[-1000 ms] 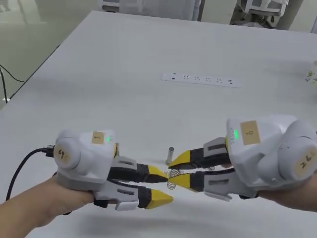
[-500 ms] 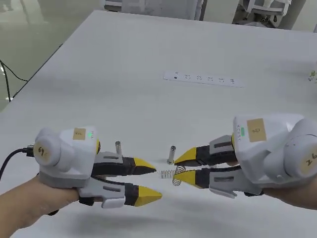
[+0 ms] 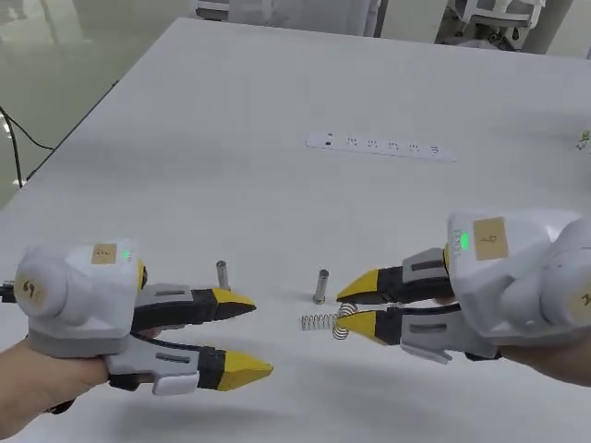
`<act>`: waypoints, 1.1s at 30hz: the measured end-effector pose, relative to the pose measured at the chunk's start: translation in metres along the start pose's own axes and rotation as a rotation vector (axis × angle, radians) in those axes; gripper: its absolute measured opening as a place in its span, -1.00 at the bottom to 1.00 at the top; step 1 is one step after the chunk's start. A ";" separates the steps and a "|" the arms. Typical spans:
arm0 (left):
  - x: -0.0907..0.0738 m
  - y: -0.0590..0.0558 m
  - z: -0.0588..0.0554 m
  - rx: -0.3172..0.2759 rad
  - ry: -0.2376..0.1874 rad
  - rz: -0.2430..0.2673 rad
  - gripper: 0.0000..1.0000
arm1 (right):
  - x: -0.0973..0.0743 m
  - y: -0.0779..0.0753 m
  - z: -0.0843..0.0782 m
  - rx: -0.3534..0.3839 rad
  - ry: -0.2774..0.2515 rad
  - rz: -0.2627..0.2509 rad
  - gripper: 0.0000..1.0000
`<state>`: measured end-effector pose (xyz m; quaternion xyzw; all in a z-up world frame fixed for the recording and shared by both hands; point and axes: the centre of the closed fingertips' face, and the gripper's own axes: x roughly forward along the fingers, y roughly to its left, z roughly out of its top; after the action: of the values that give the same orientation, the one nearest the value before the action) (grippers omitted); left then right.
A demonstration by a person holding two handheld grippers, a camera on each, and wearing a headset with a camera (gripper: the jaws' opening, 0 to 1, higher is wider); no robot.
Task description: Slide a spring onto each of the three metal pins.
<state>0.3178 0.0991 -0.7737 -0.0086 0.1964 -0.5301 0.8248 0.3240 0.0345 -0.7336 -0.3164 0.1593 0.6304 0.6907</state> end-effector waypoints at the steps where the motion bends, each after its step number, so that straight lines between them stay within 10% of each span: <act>1: -0.002 0.001 -0.001 -0.002 0.000 0.006 -0.11 | 0.000 -0.001 -0.001 0.001 0.002 -0.002 -0.86; 33: -0.037 0.027 -0.011 -0.011 -0.023 0.188 0.96 | -0.027 -0.027 -0.041 0.049 0.081 -0.102 -0.86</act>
<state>0.3242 0.1457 -0.7786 -0.0009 0.1896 -0.4493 0.8731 0.3533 -0.0125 -0.7410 -0.3323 0.1859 0.5769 0.7226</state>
